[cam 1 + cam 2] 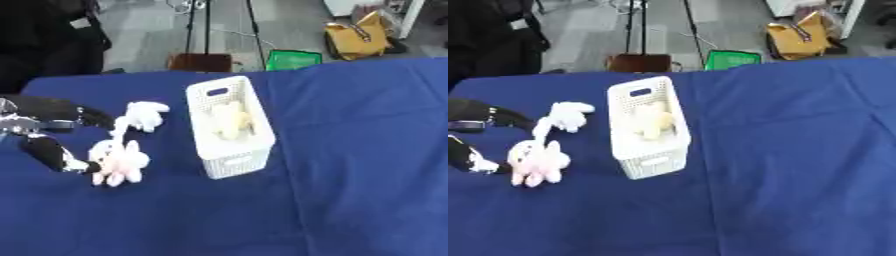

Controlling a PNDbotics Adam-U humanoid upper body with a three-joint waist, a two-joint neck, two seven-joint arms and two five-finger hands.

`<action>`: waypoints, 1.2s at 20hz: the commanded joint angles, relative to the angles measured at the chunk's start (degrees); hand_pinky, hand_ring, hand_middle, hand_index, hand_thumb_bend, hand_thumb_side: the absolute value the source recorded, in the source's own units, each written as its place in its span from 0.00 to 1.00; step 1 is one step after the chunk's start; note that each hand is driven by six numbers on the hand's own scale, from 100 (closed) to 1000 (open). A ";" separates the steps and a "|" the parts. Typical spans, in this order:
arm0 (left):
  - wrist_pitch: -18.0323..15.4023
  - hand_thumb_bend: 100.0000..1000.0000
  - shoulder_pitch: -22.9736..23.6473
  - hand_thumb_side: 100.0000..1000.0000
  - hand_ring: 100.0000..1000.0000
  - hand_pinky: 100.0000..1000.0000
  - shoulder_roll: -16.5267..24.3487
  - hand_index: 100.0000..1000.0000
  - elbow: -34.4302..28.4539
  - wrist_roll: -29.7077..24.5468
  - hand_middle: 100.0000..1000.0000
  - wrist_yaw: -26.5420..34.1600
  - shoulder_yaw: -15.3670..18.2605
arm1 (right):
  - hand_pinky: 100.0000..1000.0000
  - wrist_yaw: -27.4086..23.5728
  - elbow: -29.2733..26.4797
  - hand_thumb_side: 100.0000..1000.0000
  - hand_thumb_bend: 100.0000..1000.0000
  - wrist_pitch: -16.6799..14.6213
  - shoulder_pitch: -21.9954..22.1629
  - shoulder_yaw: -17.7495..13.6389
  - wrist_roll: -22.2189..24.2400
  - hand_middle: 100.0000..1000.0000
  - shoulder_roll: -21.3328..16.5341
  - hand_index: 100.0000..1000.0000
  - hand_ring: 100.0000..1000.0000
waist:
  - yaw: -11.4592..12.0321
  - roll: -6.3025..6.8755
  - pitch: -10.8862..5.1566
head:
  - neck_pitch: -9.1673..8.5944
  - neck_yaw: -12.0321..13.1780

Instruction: Pick up objects on the table and place them in the box.

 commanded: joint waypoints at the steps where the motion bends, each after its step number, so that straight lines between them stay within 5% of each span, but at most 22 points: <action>1: 0.09 0.37 -1.89 0.68 0.94 0.88 0.24 1.00 1.60 -0.47 0.96 -1.44 0.08 | 0.70 -0.63 -1.13 0.82 0.00 -0.91 -0.36 0.11 -0.49 0.54 -0.42 0.73 0.60 | -0.12 -0.03 -0.75 | -0.59 0.23; 13: -0.86 0.48 -5.60 0.54 0.97 0.92 -4.06 1.00 9.54 -7.69 0.99 -8.56 0.26 | 0.69 -1.09 -1.13 0.82 0.00 -1.13 -0.31 0.26 -0.20 0.54 -0.29 0.71 0.59 | -0.87 0.11 -0.41 | -0.75 0.71; 24: -2.66 0.48 -6.97 0.55 0.97 0.92 -5.68 1.00 11.19 -11.16 0.98 -13.83 0.43 | 0.69 -1.63 -1.13 0.82 0.00 -1.38 -0.28 0.40 0.20 0.53 -0.20 0.70 0.58 | -1.27 0.19 -0.13 | -1.29 0.86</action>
